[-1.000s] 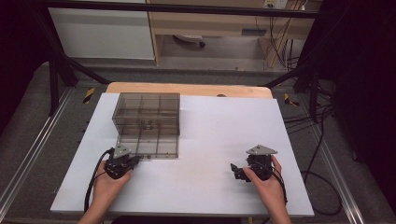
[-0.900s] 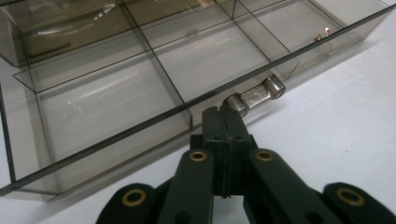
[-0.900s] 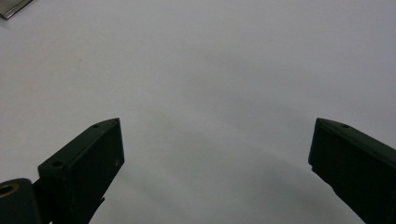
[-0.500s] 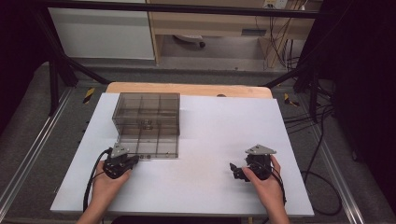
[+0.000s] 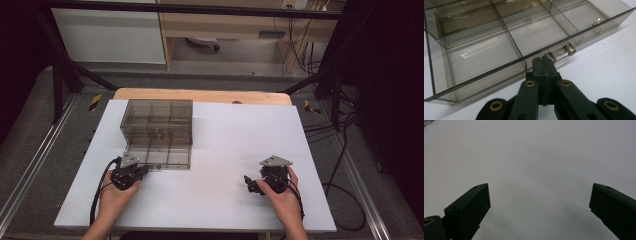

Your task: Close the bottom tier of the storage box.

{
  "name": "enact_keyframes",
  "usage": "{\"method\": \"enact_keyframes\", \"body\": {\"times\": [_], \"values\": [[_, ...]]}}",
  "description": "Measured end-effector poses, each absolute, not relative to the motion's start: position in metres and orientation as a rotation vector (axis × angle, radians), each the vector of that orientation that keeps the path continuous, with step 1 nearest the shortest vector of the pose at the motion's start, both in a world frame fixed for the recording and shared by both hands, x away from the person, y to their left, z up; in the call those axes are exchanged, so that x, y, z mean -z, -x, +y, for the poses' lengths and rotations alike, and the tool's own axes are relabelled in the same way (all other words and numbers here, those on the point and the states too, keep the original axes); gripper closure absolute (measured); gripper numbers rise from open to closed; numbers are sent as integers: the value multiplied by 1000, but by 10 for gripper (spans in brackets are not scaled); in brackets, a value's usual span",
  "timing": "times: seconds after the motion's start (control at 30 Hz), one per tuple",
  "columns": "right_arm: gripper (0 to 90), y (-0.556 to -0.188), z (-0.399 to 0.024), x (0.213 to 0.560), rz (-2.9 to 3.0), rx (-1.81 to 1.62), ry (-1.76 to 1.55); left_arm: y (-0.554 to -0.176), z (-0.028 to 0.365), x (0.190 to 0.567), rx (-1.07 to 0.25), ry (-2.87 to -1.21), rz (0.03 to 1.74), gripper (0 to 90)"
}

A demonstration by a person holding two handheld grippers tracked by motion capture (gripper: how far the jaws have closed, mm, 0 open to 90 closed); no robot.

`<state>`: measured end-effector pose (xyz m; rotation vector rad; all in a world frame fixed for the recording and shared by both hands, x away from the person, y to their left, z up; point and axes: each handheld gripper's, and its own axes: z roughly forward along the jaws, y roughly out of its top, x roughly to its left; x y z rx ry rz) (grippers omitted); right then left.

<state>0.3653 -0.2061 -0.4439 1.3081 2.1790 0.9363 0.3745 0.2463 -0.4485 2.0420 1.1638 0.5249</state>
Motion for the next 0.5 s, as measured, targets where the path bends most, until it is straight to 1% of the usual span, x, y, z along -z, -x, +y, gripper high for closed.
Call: {"method": "enact_keyframes", "body": {"times": [0.5], "values": [[41, -365, -208, 442, 2170, -941, -1314, -375, 246, 453, -523, -2052, 1170, 900]]}}
